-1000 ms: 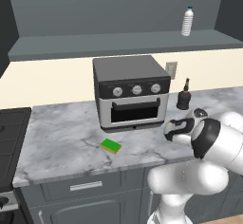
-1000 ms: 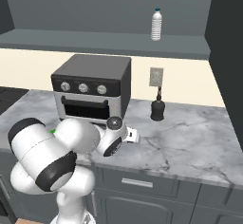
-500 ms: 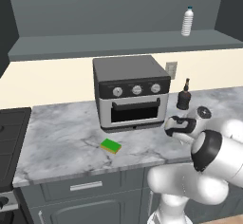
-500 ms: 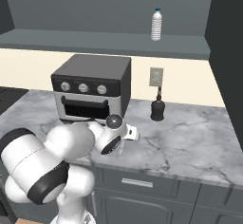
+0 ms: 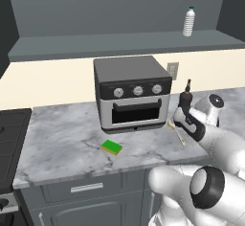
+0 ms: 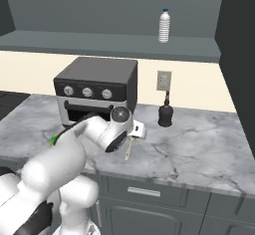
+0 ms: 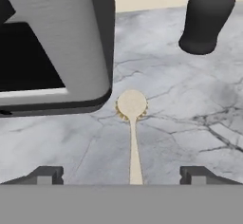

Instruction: Pick the sponge and dish brush from the cabinet and place them on the counter.

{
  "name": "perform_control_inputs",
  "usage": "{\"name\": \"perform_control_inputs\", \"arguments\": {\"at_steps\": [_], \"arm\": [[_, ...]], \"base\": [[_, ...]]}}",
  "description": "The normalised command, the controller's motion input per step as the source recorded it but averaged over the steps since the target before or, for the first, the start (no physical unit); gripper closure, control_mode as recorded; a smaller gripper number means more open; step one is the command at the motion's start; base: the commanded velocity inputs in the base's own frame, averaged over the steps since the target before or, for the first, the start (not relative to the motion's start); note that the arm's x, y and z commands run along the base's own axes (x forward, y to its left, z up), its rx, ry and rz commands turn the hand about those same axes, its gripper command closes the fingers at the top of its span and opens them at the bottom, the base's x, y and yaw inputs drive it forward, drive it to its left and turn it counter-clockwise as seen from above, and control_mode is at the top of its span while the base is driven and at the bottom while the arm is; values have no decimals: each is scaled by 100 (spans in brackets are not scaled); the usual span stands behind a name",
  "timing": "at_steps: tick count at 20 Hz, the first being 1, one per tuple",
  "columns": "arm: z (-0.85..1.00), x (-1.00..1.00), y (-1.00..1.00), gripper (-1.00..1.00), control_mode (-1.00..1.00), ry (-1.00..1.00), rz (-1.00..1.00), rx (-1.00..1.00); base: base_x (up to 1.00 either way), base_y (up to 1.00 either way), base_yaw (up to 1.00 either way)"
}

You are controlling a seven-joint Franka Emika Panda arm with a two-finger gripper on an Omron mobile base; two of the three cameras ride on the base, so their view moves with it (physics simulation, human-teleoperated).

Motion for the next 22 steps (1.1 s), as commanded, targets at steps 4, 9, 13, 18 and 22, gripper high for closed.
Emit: {"name": "perform_control_inputs", "arguments": {"at_steps": [4,9,13,18,22], "arm": [[24,-83,36,-100,-100,-10,4,-2],[21,-79,37,-100,-100,-38,0,-10],[46,-76,26,-100,-100,-42,0,-8],[59,-75,21,-100,-100,-40,0,-1],[63,-73,11,-100,-100,-38,0,0]], "base": [[0,0,0],[0,0,0],[0,0,0],[0,0,0],[0,0,0]]}}
